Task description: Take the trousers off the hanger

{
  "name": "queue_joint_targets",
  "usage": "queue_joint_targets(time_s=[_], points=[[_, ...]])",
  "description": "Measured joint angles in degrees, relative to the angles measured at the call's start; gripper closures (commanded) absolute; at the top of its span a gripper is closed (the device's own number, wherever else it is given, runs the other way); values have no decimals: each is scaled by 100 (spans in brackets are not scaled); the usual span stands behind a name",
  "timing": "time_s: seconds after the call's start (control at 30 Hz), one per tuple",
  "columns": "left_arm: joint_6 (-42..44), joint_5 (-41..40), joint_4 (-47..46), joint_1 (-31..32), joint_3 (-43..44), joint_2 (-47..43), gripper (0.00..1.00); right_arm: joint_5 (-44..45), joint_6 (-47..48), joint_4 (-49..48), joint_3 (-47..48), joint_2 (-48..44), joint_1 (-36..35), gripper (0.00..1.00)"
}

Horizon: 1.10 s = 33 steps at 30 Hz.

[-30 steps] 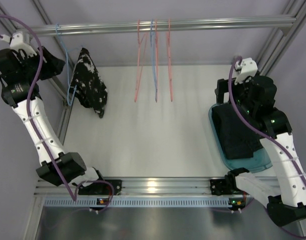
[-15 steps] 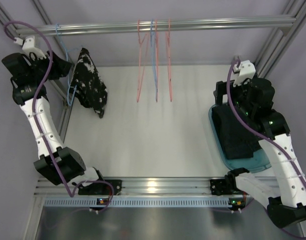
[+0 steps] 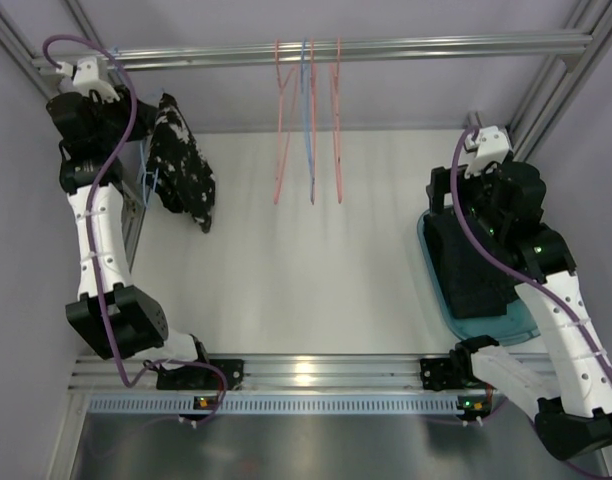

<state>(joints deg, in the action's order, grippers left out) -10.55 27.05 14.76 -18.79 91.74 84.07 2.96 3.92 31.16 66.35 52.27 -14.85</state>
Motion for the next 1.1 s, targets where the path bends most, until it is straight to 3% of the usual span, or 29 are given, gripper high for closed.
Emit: queue_joint_targets(time_s=[0.1, 0.47, 1.1], points=[[-33, -216, -90, 79, 22, 79, 65, 7, 2, -11, -46, -28, 0, 1], [-201, -546, -83, 144, 39, 107, 100, 42, 9, -37, -83, -57, 0, 1], [-695, -323, -199, 247, 138, -52, 100, 44, 11, -33, -122, -92, 0, 1]])
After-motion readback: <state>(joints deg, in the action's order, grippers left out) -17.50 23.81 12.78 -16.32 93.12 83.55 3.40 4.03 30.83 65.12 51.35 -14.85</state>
